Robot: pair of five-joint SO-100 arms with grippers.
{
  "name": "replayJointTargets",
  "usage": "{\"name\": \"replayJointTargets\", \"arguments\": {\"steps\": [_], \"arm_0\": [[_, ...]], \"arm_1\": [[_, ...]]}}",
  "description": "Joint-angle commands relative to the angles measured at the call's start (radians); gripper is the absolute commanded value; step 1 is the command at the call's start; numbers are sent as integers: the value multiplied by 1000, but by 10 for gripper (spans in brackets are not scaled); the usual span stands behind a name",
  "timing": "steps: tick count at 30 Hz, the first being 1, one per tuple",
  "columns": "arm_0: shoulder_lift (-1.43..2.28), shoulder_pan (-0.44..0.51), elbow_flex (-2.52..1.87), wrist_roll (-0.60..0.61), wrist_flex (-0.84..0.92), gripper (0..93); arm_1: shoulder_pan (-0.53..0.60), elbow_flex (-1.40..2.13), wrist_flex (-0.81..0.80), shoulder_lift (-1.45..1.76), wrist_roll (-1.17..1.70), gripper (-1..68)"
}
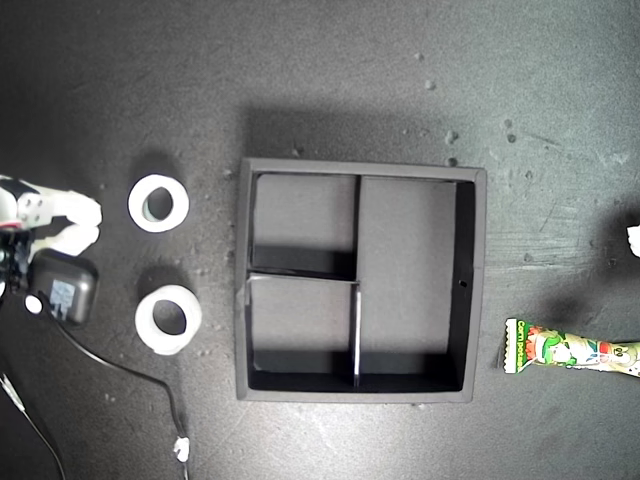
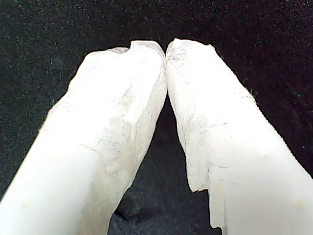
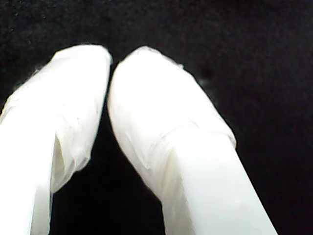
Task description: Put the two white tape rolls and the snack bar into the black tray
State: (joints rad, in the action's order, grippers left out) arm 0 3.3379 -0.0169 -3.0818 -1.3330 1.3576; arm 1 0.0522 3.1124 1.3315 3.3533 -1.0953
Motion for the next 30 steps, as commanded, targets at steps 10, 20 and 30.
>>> {"name": "replayJointTargets", "arguments": {"steps": [10,20,30], "arm_0": [[51,9,-57,6,37,2],[51,9,-57,6,37,2],[51,-21,-57,-3,29,2]], "arm_1": [[3,12,9,-5,0,1],[-8,12,9,-5,0,1],[-87,12,-83,-3,-112,76]]}}
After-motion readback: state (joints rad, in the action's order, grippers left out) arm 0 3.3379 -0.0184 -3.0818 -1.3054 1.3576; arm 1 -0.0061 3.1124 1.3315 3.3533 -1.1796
